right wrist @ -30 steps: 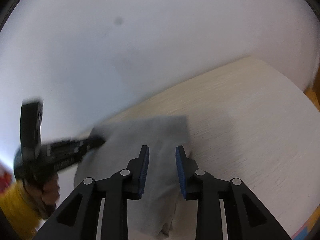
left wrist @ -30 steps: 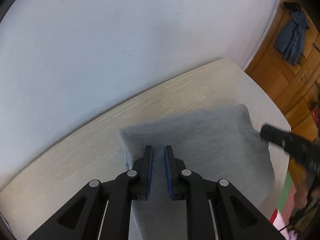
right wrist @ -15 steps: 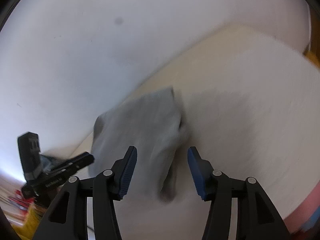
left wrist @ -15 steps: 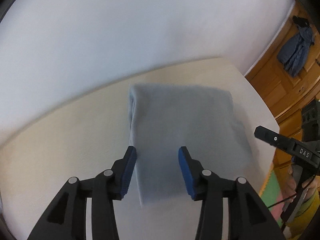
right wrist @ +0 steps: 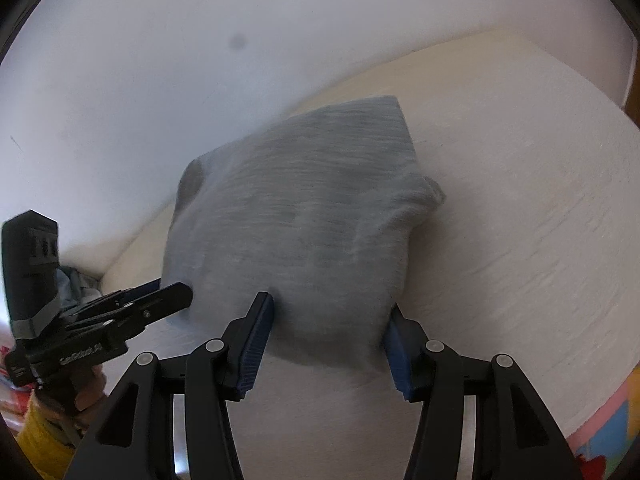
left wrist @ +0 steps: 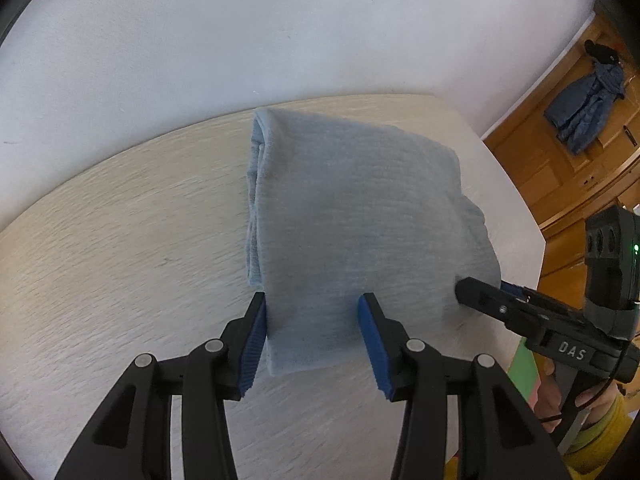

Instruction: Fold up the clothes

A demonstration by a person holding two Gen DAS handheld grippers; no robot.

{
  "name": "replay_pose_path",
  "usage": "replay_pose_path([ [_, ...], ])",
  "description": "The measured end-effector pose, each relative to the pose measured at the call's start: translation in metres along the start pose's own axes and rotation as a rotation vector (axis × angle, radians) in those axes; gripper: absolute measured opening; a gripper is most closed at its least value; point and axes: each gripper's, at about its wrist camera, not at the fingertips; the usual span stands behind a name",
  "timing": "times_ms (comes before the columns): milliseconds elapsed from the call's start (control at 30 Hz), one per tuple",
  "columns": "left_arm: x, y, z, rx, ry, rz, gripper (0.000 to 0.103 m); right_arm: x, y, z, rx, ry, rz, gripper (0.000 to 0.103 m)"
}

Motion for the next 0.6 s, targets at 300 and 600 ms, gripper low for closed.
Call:
replay_pose_path([
  [300, -0.014, -0.003, -0.005, -0.068, -0.001, 0.063, 0.041, -0.013, -0.002, 0.030, 0.210, -0.143, 0.005, 0.052],
  [600, -0.003, -0.040, -0.002, -0.083, -0.033, 0.098, 0.041, -0.008, -0.024, 0.031, 0.313, -0.142, 0.041, 0.052],
])
Point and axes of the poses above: each gripper's, at about its wrist camera, not at the fingertips, and x roughly against the way its jaws point, z to its left, y to its top, and after that the axes turned 8 degrees about z, right-handed
